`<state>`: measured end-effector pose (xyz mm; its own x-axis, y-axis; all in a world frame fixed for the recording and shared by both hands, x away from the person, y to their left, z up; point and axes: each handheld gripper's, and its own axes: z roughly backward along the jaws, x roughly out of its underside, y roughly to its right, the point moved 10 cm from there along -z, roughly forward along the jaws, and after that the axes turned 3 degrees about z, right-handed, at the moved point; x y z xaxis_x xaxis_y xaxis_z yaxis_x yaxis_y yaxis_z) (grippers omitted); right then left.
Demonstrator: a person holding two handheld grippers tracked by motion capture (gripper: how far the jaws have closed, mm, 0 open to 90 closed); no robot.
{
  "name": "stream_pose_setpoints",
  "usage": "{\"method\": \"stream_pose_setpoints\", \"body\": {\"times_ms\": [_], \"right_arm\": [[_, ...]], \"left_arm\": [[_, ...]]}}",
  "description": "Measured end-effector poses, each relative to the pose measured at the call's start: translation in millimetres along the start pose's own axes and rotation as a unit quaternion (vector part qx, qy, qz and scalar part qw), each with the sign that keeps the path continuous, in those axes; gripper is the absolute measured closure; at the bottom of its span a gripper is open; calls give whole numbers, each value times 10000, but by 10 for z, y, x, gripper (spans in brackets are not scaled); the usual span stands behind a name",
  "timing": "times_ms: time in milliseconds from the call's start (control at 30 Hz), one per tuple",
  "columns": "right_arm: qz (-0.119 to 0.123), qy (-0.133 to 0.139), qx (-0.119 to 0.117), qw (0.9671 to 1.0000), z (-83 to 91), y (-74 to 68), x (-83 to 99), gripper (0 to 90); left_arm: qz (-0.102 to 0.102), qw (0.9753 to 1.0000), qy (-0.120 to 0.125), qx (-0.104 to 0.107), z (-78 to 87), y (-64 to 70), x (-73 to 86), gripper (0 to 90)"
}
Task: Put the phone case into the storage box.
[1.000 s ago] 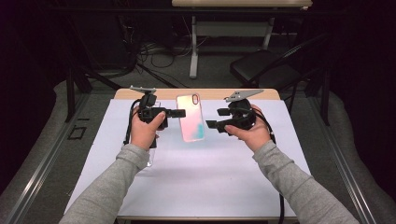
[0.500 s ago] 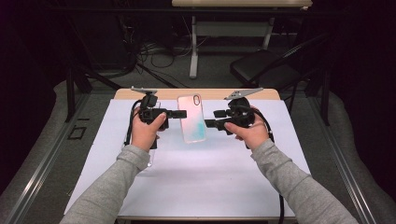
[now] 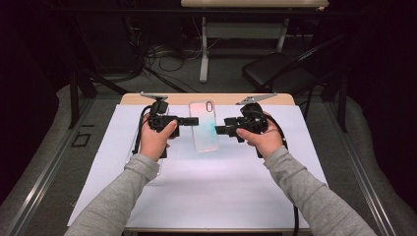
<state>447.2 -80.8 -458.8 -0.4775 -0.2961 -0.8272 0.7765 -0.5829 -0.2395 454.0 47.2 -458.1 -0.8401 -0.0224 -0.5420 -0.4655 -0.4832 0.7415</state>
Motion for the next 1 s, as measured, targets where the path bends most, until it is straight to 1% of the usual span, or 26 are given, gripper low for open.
{"method": "stream_pose_setpoints", "body": {"times_ms": [67, 100, 300, 333, 367, 433, 567, 767, 1000], "right_arm": [[11, 4, 26, 10000, 3, 7, 0, 420], [16, 18, -12, 10000, 3, -1, -2, 425], [-24, 81, -64, 9999, 0, -19, -12, 436], [-62, 88, -75, 9999, -2, -20, -11, 437], [-149, 106, -93, 9998, 0, -25, -9, 444], [-164, 168, -86, 9997, -2, -23, -14, 466], [-268, 174, -87, 9995, -4, -24, -4, 484], [-297, 126, -184, 9993, -6, -41, 9, 532], [-362, 81, -230, 9990, -25, -35, 26, 541]], "left_arm": [[-20, 10000, 0, -4, -5, 3, 3, 818], [-28, 10000, -4, 3, -7, 5, 5, 818], [-51, 10000, -16, 21, -20, 27, 18, 818], [-65, 10000, -16, 27, -23, 30, 20, 818], [-72, 10000, -5, 27, -27, 34, 21, 818], [-76, 10000, -8, 39, -31, 43, 28, 818], [-100, 9999, -24, 47, -37, 53, 41, 818], [-132, 9999, -49, 71, -52, 66, 65, 819], [-164, 9998, -56, 99, -65, 78, 80, 818]]}}
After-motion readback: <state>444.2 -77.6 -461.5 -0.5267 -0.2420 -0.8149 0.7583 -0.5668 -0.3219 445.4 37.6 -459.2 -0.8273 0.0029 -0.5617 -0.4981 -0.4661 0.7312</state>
